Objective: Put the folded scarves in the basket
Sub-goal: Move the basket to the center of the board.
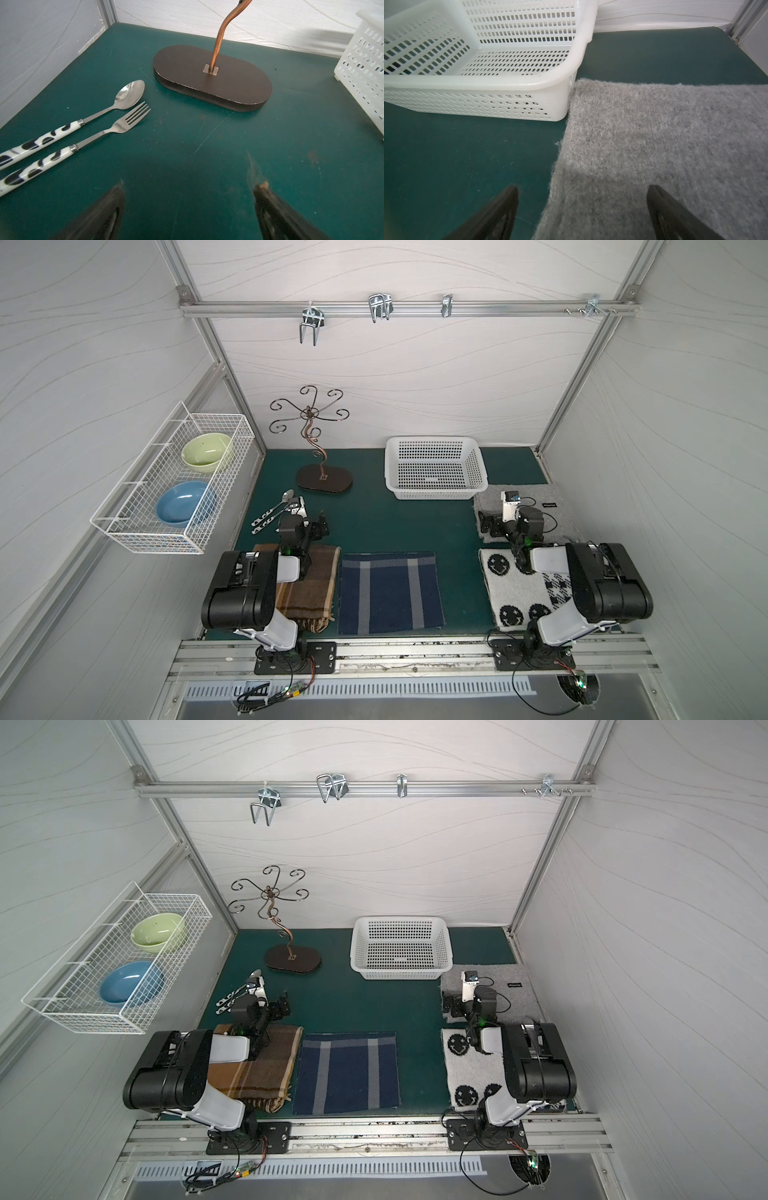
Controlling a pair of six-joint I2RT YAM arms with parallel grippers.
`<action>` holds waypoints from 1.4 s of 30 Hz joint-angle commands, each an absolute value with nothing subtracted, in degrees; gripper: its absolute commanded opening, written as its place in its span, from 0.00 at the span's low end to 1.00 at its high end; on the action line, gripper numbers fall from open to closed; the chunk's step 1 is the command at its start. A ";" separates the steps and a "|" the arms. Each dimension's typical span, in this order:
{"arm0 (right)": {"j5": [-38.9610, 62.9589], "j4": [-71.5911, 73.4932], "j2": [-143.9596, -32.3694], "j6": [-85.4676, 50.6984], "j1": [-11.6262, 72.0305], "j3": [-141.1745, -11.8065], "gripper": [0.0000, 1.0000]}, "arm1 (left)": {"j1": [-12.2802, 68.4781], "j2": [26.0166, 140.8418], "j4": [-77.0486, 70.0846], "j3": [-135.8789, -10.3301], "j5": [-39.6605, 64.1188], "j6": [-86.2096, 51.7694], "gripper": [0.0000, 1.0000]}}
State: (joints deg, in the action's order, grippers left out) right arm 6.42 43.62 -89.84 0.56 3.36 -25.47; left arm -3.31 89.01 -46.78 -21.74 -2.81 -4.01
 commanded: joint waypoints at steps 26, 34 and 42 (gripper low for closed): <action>14.42 -11.03 -102.08 -8.16 0.35 -77.59 0.91 | 12.89 77.23 -21.57 -38.07 0.23 -26.53 0.94; 17.67 -15.55 -111.19 -8.70 0.96 -86.82 0.75 | 16.46 84.12 -19.86 -44.56 2.56 -21.06 0.95; 17.71 -15.22 -115.09 -8.59 1.65 -88.12 0.59 | 17.38 87.28 -20.50 -46.69 4.60 -21.04 0.95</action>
State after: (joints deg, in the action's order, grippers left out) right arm 16.64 -13.82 -113.89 -8.69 1.10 -87.07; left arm 16.71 85.89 -18.17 -43.00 3.46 -22.46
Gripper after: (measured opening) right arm 0.608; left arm 0.948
